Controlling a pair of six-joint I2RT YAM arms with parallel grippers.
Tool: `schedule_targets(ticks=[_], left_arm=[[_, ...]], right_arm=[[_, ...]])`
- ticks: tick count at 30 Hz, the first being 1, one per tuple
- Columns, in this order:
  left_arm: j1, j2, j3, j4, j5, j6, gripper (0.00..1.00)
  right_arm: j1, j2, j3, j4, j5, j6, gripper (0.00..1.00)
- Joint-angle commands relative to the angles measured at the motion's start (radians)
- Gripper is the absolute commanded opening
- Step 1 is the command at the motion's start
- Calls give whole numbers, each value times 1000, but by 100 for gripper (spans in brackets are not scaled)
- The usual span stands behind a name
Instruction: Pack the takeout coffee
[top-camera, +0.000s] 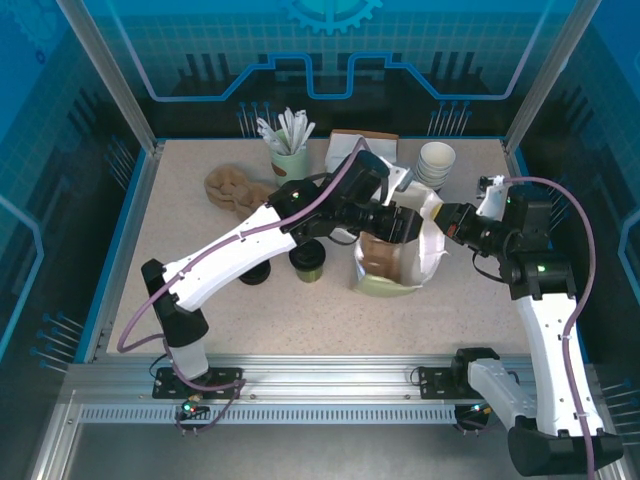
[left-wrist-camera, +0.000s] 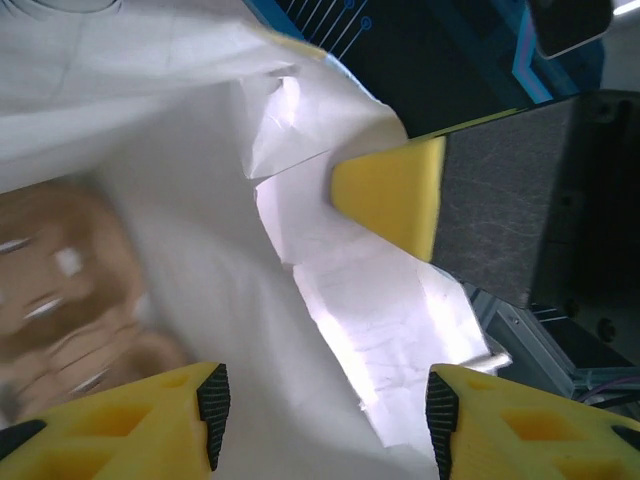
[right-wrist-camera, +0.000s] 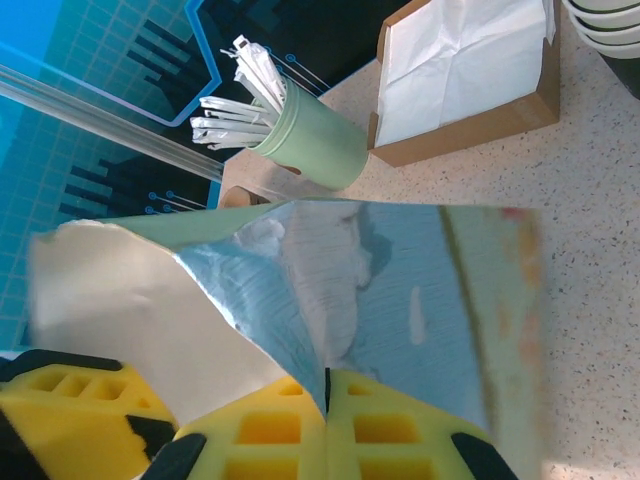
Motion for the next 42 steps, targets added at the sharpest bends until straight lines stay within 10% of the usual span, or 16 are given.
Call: schedule_targets(ticks=[1,22,42], left_arm=[[-5,21,-24,10,12,15,56],[72,-202,-44,-7,-64,68,65],[247,-490,-445,188,-17,92,70]], right_arm=[[-10,-13,31,4,-33,-19,0],[-11,-39,7,16,-32,-102,0],[-11,-136,-78,179,-328,-267,0]])
